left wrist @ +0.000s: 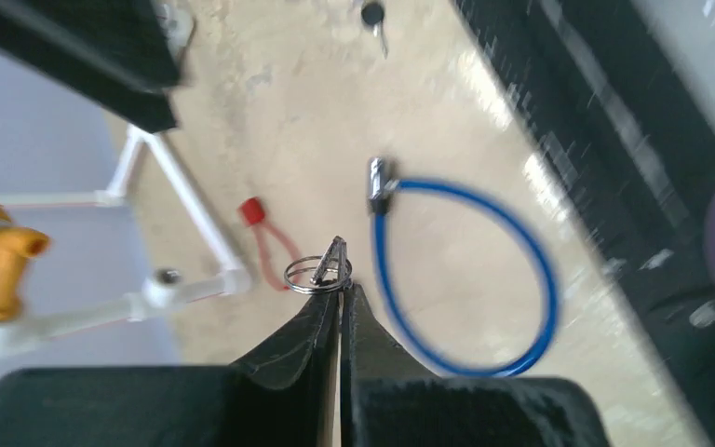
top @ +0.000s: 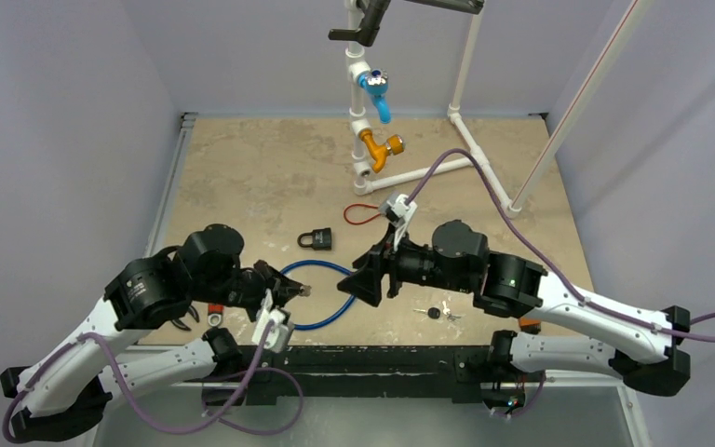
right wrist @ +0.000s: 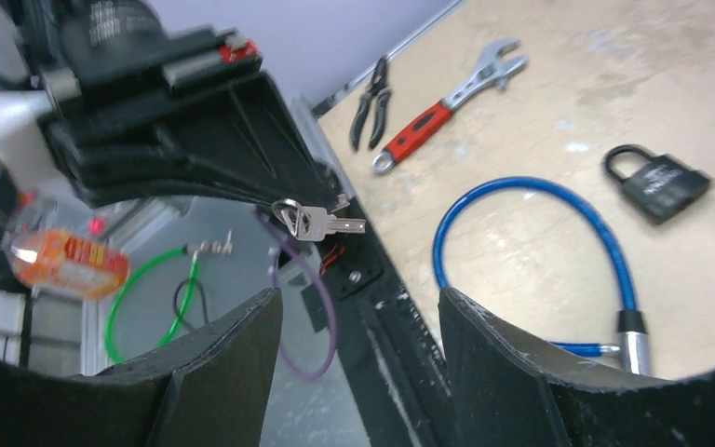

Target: Unlock with the key

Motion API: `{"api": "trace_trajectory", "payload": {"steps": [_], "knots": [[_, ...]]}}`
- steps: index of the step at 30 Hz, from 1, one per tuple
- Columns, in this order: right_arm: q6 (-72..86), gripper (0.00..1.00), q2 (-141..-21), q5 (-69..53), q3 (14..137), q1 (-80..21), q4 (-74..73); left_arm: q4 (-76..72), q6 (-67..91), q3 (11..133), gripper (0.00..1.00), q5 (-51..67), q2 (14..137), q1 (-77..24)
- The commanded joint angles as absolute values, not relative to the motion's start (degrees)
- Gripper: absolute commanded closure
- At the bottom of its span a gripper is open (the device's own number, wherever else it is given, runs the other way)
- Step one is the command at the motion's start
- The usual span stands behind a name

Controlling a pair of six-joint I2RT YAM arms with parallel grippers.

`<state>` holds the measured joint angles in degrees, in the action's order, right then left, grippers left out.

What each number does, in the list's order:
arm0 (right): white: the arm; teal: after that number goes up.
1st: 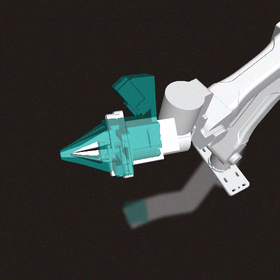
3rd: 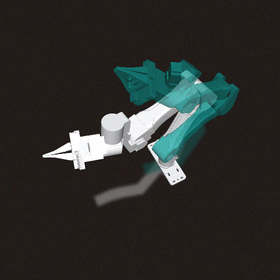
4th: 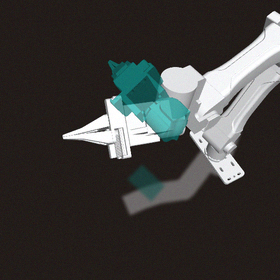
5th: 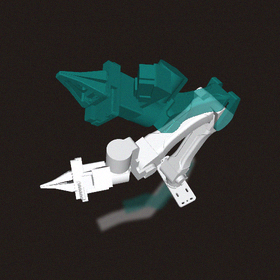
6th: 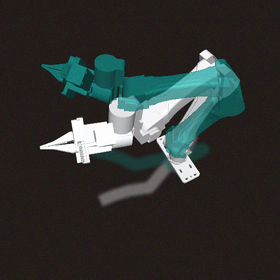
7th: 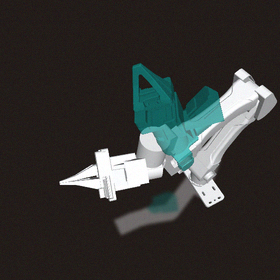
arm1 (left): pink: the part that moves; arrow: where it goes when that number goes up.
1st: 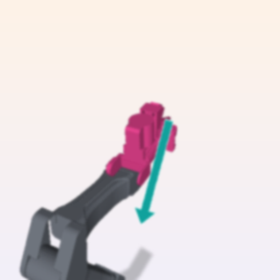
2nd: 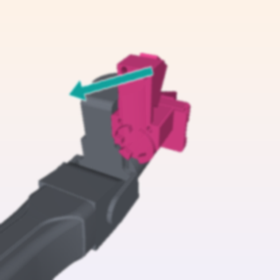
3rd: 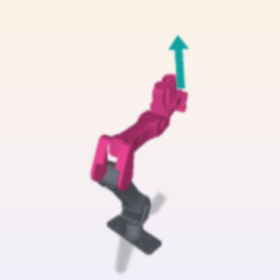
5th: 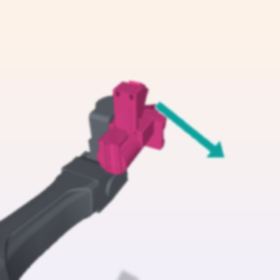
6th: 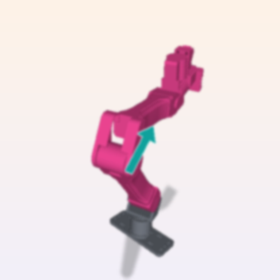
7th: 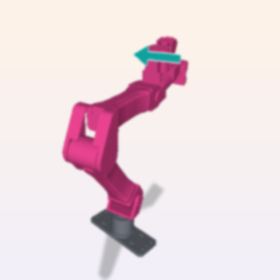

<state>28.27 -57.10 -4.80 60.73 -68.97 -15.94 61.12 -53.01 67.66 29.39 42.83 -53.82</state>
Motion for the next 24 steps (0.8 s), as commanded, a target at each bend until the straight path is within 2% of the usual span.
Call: {"api": "trace_trajectory", "payload": {"steps": [1, 4, 8, 12, 17, 24], "knots": [[30.1, 0.38, -51.4, 2.4, 58.4, -65.6, -15.2, 70.2, -101.3, 64.2, 1.0, 14.7, 39.5, -54.6], [32.6, 0.34, -48.6, 0.7, 54.4, -63.1, -10.6, 59.3, -126.6, 53.0, 1.0, 10.9, 32.1, -54.6], [34.6, 0.32, -48.3, -4.3, 51.7, -61.1, -4.1, 43.4, -142.9, 40.9, 1.0, 16.4, 26.2, -54.6], [35.7, 0.31, -51.1, -9.2, 51.3, -60.0, 2.6, 34.1, -148.7, 36.3, 1.0, 22.7, 24.7, -54.6], [37.8, 0.31, -57.0, -14.4, 50.8, -59.2, 9.2, 25.5, -153.1, 36.7, 1.0, 27.1, 26.8, -54.6], [39.4, 0.33, -58.1, -17.2, 47.1, -59.1, 12.8, 13.3, -152.2, 36.2, 1.0, 29.9, 28.1, -54.6]]}}
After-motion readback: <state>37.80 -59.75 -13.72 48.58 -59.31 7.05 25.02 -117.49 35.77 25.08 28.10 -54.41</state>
